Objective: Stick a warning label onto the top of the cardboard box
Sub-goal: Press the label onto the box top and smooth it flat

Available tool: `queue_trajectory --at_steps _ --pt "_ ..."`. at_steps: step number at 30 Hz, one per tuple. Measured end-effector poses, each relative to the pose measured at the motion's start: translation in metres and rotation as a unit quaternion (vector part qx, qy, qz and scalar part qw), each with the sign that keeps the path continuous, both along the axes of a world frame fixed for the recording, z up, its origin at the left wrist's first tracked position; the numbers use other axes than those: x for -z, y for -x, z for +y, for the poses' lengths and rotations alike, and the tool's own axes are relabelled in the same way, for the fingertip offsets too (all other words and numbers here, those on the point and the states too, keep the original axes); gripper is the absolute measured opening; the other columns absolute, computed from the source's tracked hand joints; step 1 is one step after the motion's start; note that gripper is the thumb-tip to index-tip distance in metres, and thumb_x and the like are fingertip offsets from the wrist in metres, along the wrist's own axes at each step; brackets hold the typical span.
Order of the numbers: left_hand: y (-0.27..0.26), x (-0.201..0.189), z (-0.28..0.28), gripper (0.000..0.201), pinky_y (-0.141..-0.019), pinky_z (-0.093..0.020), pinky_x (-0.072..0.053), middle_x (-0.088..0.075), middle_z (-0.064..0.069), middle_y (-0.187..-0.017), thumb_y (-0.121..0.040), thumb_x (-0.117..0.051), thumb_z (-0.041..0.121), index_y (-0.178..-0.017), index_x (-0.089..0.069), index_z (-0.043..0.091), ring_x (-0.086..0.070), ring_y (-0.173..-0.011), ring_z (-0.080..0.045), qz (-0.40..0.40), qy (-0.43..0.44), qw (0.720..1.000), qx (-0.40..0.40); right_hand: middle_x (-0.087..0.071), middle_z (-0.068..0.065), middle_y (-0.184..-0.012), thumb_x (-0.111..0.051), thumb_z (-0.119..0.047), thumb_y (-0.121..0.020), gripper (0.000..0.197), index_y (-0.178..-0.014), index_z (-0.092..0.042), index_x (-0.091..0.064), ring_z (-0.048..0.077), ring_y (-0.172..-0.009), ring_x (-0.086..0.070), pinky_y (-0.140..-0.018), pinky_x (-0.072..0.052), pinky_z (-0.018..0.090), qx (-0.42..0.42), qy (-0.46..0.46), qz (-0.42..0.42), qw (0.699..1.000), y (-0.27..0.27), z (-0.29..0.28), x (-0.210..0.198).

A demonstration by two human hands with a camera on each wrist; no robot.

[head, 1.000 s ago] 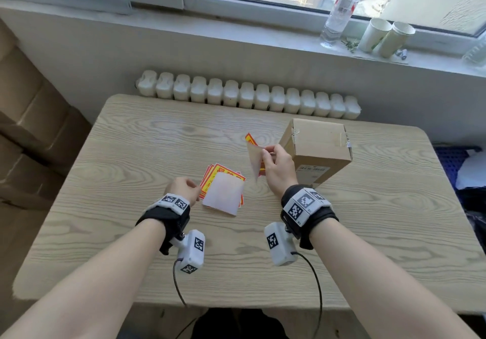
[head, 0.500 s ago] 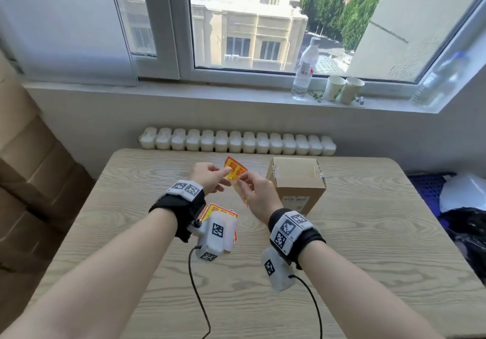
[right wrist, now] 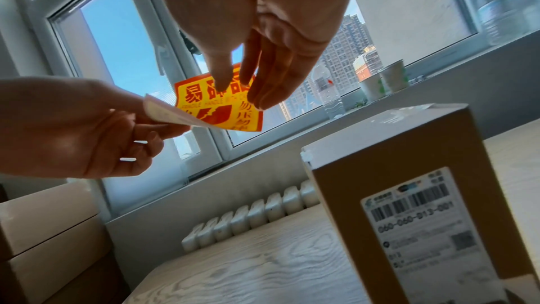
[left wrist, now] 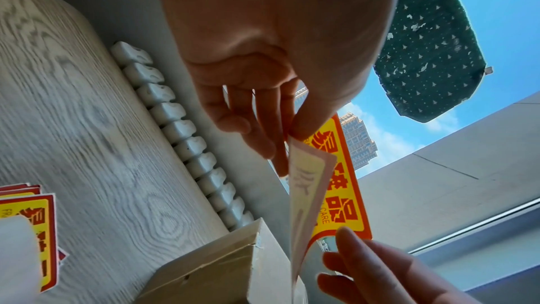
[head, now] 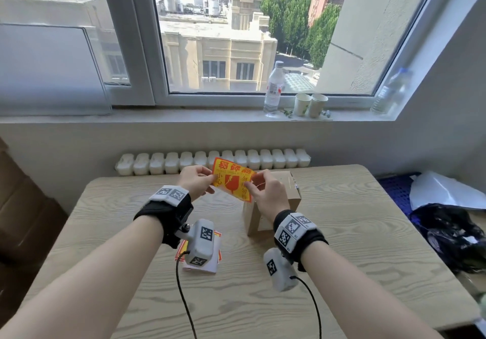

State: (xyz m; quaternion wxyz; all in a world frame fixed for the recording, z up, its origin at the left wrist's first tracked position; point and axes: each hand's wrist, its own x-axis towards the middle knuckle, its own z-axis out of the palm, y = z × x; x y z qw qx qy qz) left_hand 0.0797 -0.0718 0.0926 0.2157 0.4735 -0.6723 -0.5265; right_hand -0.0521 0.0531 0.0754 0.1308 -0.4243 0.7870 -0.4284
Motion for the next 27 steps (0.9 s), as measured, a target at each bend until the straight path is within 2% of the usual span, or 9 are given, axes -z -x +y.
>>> queue_trajectory --at_steps 3,6,11,14,16,18,21,24,27 --pt "0.012 -0.005 0.005 0.018 -0.037 -0.011 -0.039 -0.06 -0.001 -0.064 -0.086 -0.061 0.013 -0.069 -0.055 0.016 -0.055 -0.031 0.003 0.012 -0.002 1.0 0.021 -0.061 -0.002 -0.085 -0.065 -0.021 -0.084 0.026 -0.104 -0.011 -0.052 0.017 -0.08 -0.062 -0.078 -0.056 0.039 0.056 0.019 -0.009 0.998 0.021 0.0 -0.001" --pt "0.027 -0.007 0.009 0.018 -0.042 -0.013 -0.038 -0.061 -0.001 -0.065 -0.086 -0.062 0.014 -0.069 -0.056 0.016 -0.056 -0.033 0.003 0.021 -0.017 0.999 0.038 -0.066 0.002 -0.091 -0.061 -0.019 -0.086 0.018 -0.102 -0.014 -0.054 0.018 -0.085 -0.064 -0.079 -0.056 0.042 0.07 0.011 -0.006 0.997 0.041 0.0 0.002" --pt "0.054 -0.006 0.013 0.011 -0.052 -0.021 -0.039 -0.063 -0.001 -0.068 -0.086 -0.061 0.014 -0.075 -0.059 0.013 -0.058 -0.038 0.0 0.023 -0.037 0.998 0.037 -0.064 0.001 -0.084 -0.063 -0.025 -0.087 0.016 -0.09 -0.009 -0.064 0.016 -0.08 -0.059 -0.074 -0.049 0.03 0.046 0.015 -0.057 0.997 0.073 0.004 0.004" --pt "0.069 -0.002 0.018 0.007 -0.055 -0.024 -0.04 -0.063 -0.002 -0.069 -0.086 -0.061 0.014 -0.08 -0.059 0.012 -0.059 -0.054 -0.012 0.009 -0.049 0.998 0.031 -0.065 0.001 -0.083 -0.065 -0.03 -0.085 0.014 -0.078 -0.018 -0.06 0.019 -0.08 -0.062 -0.079 -0.054 0.037 0.045 0.009 -0.11 0.993 0.094 0.001 0.011" --pt "0.078 0.003 0.021 0.009 -0.055 -0.024 -0.04 -0.063 -0.002 -0.07 -0.086 -0.061 0.014 -0.079 -0.057 0.014 -0.059 -0.054 -0.012 -0.007 -0.061 0.998 0.032 -0.068 0.005 -0.087 -0.064 -0.032 -0.085 0.017 -0.073 -0.023 -0.057 0.023 -0.086 -0.065 -0.081 -0.056 0.042 0.043 -0.01 -0.139 0.989 0.104 -0.001 0.016" --pt "0.086 0.008 0.023 0.01 -0.053 -0.023 -0.04 -0.063 -0.001 -0.071 -0.087 -0.06 0.015 -0.078 -0.056 0.015 -0.058 -0.05 -0.009 -0.024 -0.07 0.997 0.031 -0.069 0.01 -0.092 -0.061 -0.029 -0.088 0.017 -0.074 -0.02 -0.056 0.026 -0.089 -0.066 -0.082 -0.056 0.044 0.041 -0.021 -0.161 0.986 0.114 -0.003 0.02" --pt "0.097 0.017 0.025 0.007 -0.053 -0.022 -0.041 -0.06 0.0 -0.071 -0.087 -0.06 0.015 -0.081 -0.059 0.013 -0.054 -0.054 -0.01 -0.051 -0.067 0.996 0.021 -0.067 0.01 -0.091 -0.056 -0.025 -0.091 0.016 -0.08 -0.014 -0.057 0.024 -0.086 -0.064 -0.071 -0.055 0.034 0.034 -0.031 -0.189 0.981 0.126 -0.005 0.028" --pt "0.105 0.026 0.026 0.006 -0.048 -0.018 -0.04 -0.059 -0.006 -0.069 -0.084 -0.063 0.011 -0.086 -0.067 0.006 -0.051 -0.048 -0.006 -0.07 -0.055 0.996 0.0 -0.063 0.004 -0.084 -0.055 -0.026 -0.092 0.021 -0.073 -0.018 -0.055 0.016 -0.074 -0.06 -0.058 -0.044 0.022 0.031 -0.051 -0.209 0.976 0.136 -0.007 0.034" --pt "0.113 0.034 0.025 0.021 -0.052 -0.022 -0.04 -0.057 -0.004 -0.062 -0.081 -0.068 0.008 -0.097 -0.07 -0.004 -0.046 -0.051 -0.011 -0.077 -0.057 0.995 -0.021 -0.064 0.004 -0.083 -0.057 -0.027 -0.091 0.026 -0.066 -0.019 -0.055 0.018 -0.077 -0.059 -0.061 -0.046 0.026 0.039 -0.078 -0.208 0.974 0.144 -0.011 0.041"
